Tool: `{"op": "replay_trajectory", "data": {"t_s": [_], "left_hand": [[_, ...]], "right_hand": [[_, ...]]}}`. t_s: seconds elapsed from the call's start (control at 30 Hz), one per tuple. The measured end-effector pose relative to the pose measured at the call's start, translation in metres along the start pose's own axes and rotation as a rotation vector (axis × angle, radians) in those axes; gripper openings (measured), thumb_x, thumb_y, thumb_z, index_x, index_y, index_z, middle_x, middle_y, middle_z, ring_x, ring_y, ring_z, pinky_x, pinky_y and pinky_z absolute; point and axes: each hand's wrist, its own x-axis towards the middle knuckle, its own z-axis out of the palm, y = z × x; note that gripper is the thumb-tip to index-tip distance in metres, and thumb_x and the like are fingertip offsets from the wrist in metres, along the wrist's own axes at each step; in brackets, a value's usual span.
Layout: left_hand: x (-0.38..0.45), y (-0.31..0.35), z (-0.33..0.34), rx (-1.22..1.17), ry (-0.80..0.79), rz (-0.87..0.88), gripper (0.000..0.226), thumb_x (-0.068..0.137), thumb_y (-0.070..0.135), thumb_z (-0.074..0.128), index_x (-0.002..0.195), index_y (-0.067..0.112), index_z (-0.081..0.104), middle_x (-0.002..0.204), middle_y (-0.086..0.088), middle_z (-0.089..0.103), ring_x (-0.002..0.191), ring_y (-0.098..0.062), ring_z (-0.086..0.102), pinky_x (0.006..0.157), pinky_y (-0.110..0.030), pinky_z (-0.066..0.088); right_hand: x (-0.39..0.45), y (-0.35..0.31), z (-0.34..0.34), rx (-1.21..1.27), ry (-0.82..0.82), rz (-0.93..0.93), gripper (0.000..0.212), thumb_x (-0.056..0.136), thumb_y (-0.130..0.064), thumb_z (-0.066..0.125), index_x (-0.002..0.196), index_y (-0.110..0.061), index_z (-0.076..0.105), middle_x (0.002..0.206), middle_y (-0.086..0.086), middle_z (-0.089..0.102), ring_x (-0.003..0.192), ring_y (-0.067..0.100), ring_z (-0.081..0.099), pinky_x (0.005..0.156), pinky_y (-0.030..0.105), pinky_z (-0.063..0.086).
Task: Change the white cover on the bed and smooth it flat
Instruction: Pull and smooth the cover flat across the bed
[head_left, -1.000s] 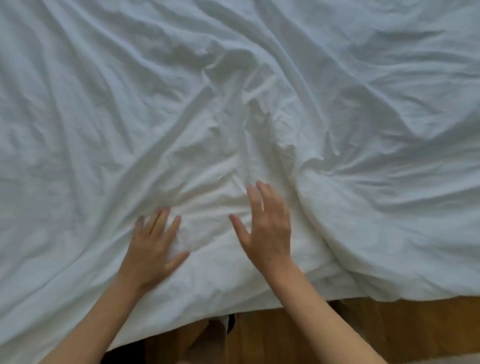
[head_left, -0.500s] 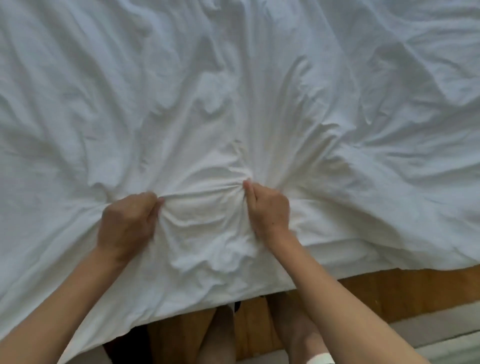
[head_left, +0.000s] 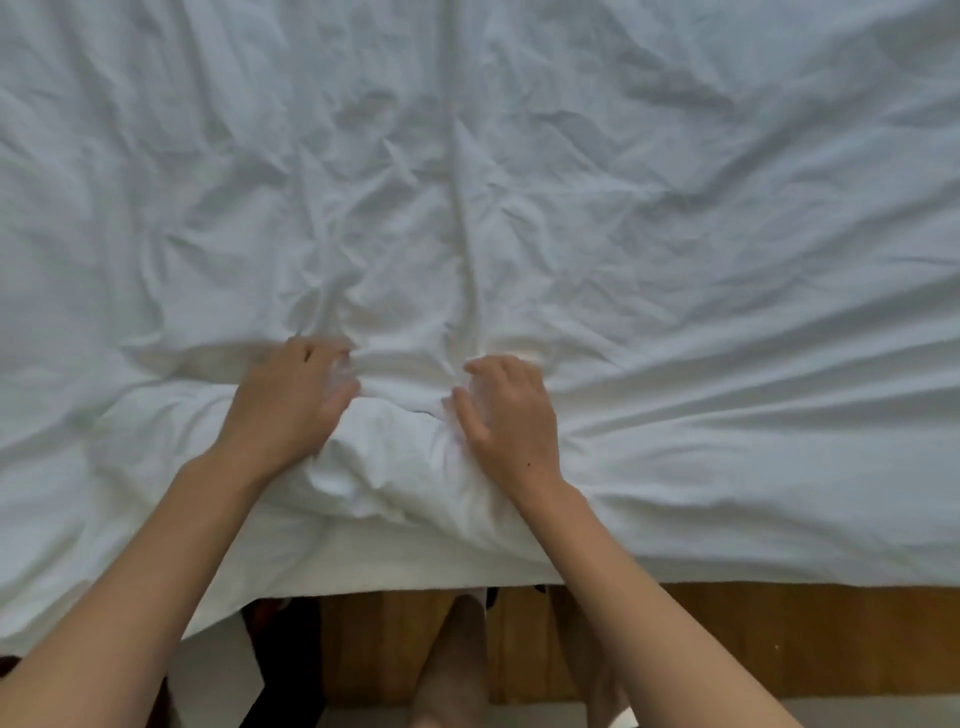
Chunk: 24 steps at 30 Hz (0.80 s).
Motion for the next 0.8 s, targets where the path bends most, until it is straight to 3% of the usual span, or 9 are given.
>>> {"op": "replay_trajectory", "data": {"t_s": [0.1, 0.27, 0.33, 0.4, 0.47, 0.53, 0.6, 0.7, 0.8], "left_hand": [[-0.003, 0.005, 0.006, -0.027, 0.000, 0.020, 0.059, 0.089, 0.052, 0.049, 0.139, 0.021, 0.047, 0.139, -0.009, 0.046, 0.127, -0.030, 0.042, 0.099, -0.044, 0.039], [-0.013, -0.011, 0.025, 0.264, -0.210, 0.207, 0.095, 0.078, 0.073, 0.015, 0.154, 0.016, 0.021, 0.159, -0.020, 0.014, 0.147, -0.033, 0.010, 0.118, -0.044, 0.008], [-0.019, -0.014, 0.033, 0.348, -0.260, 0.308, 0.095, 0.082, 0.073, 0.012, 0.153, 0.010, 0.018, 0.158, -0.025, 0.012, 0.147, -0.036, 0.008, 0.119, -0.043, 0.000], [-0.019, -0.013, 0.029, 0.331, -0.268, 0.335, 0.089, 0.087, 0.068, 0.017, 0.151, 0.007, 0.027, 0.155, -0.026, 0.021, 0.146, -0.037, 0.016, 0.120, -0.046, 0.007], [-0.025, -0.012, 0.016, 0.240, -0.085, 0.420, 0.067, 0.092, 0.051, 0.036, 0.140, 0.005, 0.047, 0.145, -0.024, 0.041, 0.136, -0.037, 0.037, 0.114, -0.047, 0.025], [-0.047, -0.020, 0.006, 0.106, 0.315, 0.579, 0.038, 0.090, 0.025, 0.055, 0.122, 0.004, 0.059, 0.123, -0.020, 0.058, 0.110, -0.033, 0.054, 0.094, -0.043, 0.041], [-0.083, -0.040, 0.002, 0.073, 0.553, 0.690, 0.025, 0.084, 0.016, 0.062, 0.107, 0.008, 0.057, 0.104, -0.011, 0.058, 0.088, -0.027, 0.054, 0.075, -0.037, 0.040], [-0.126, -0.090, 0.017, 0.143, 0.346, 0.711, 0.032, 0.081, 0.025, 0.065, 0.107, 0.010, 0.054, 0.103, -0.012, 0.058, 0.087, -0.029, 0.058, 0.076, -0.038, 0.042], [-0.126, -0.127, 0.030, 0.374, -0.101, 0.481, 0.079, 0.071, 0.051, 0.066, 0.134, 0.008, 0.046, 0.133, -0.025, 0.047, 0.120, -0.044, 0.048, 0.101, -0.060, 0.035]], "right_hand": [[0.017, 0.024, -0.005, -0.129, 0.177, -0.076, 0.043, 0.092, -0.031, 0.051, 0.129, -0.010, 0.056, 0.136, 0.016, 0.051, 0.127, 0.030, 0.042, 0.108, 0.036, 0.032], [0.016, 0.064, 0.018, -0.588, -0.239, -0.141, 0.064, 0.099, -0.045, 0.029, 0.151, -0.008, 0.023, 0.158, 0.021, 0.014, 0.147, 0.035, 0.009, 0.116, 0.056, 0.016], [0.021, 0.052, 0.022, -0.543, -0.238, -0.063, 0.066, 0.098, -0.047, 0.025, 0.152, -0.008, 0.022, 0.159, 0.021, 0.013, 0.148, 0.032, 0.006, 0.118, 0.055, 0.013], [0.017, 0.030, 0.019, -0.282, -0.140, 0.048, 0.065, 0.096, -0.047, 0.028, 0.149, -0.009, 0.029, 0.157, 0.018, 0.020, 0.147, 0.030, 0.013, 0.117, 0.053, 0.017], [-0.008, -0.003, 0.014, -0.021, 0.055, -0.068, 0.051, 0.098, -0.037, 0.040, 0.140, -0.008, 0.041, 0.147, 0.016, 0.040, 0.138, 0.029, 0.034, 0.113, 0.045, 0.030], [-0.056, -0.040, 0.011, 0.046, 0.177, -0.414, 0.024, 0.095, -0.022, 0.051, 0.115, -0.009, 0.056, 0.113, 0.015, 0.063, 0.105, 0.028, 0.058, 0.088, 0.038, 0.049], [-0.107, -0.073, 0.017, 0.028, 0.033, -0.703, 0.005, 0.087, -0.016, 0.060, 0.089, -0.012, 0.061, 0.083, 0.009, 0.066, 0.072, 0.025, 0.058, 0.063, 0.033, 0.048], [-0.136, -0.079, 0.048, -0.165, -0.192, -0.755, 0.021, 0.084, -0.024, 0.066, 0.104, -0.016, 0.064, 0.104, 0.008, 0.063, 0.093, 0.026, 0.060, 0.083, 0.035, 0.048], [-0.098, -0.053, 0.080, -0.480, -0.250, -0.521, 0.073, 0.075, -0.045, 0.074, 0.136, -0.019, 0.044, 0.137, 0.011, 0.041, 0.124, 0.032, 0.042, 0.102, 0.043, 0.031]]}}
